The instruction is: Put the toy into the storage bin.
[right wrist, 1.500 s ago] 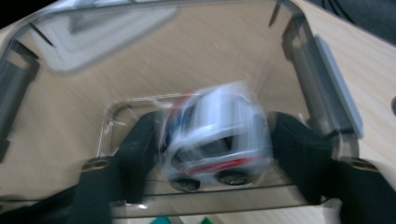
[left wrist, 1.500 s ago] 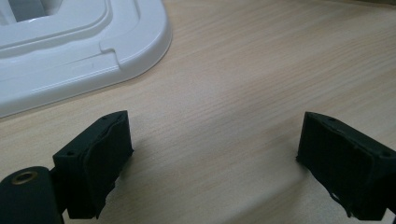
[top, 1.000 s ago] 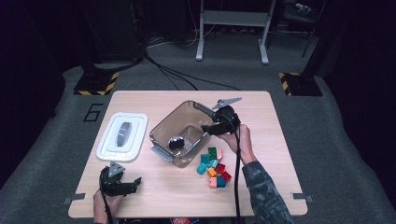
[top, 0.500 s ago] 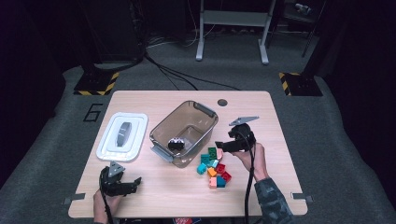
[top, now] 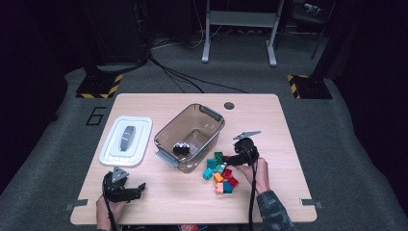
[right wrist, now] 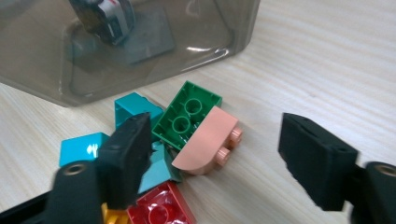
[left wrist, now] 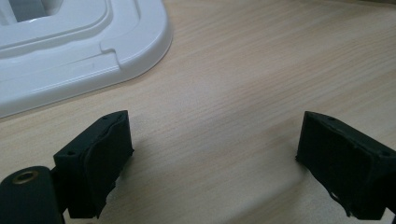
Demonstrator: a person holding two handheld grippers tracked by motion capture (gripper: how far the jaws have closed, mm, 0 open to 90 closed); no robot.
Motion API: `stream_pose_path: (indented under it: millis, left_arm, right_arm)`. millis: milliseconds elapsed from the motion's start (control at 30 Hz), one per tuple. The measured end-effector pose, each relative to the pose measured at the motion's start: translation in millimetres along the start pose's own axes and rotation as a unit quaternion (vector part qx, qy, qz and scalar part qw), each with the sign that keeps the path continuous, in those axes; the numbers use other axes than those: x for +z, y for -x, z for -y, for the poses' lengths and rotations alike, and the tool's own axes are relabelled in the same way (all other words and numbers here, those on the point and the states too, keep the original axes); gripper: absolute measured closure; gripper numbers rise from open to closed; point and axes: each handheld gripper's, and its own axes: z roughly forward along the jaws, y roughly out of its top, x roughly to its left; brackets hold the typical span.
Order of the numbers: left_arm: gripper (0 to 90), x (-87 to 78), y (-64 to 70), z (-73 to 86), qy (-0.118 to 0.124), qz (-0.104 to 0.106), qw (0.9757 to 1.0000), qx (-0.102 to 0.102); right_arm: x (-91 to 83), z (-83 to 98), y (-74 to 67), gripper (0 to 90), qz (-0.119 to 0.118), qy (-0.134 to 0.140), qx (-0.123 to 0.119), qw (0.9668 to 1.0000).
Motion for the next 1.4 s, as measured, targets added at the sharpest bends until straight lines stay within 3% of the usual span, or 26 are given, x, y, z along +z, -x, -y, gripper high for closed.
stream_pose_path:
  millis: [33, 200, 333, 600, 1167, 1400]
  left_arm:
    - [10.0, 0.0, 0.0, 0.0, 0.000, 0.000, 1.0000, 0.000]
    - [10.0, 0.3, 0.0, 0.0, 0.002, -0.001, 1.0000, 0.000]
    - [10.0, 0.4, 0.0, 0.1, 0.003, 0.000, 1.0000, 0.000]
    - [10.0, 0.2, 0.1, 0.1, 0.002, 0.000, 1.0000, -0.001]
    - [10.0, 0.2, 0.1, 0.1, 0.002, 0.000, 1.0000, 0.000]
    - [10.1, 0.2, 0.1, 0.1, 0.002, 0.000, 1.0000, -0.001]
  right_arm:
    - [2.8, 0.1, 0.8, 28.2, 0.000, -0.001, -0.006, 1.0000]
    - [14.1, -1.1, 0.2, 41.2, 0.007, -0.013, 0.010, 0.9998]
    - [19.3, 1.6, 2.4, 46.5, 0.015, -0.027, 0.017, 0.9994]
    - [17.7, 8.0, 10.1, 61.6, 0.017, -0.026, 0.027, 0.9991]
    - [11.8, 8.1, 13.1, 66.7, 0.034, -0.023, 0.024, 0.9988]
    - [10.1, 8.0, 16.2, 66.6, 0.028, -0.020, 0.031, 0.9989]
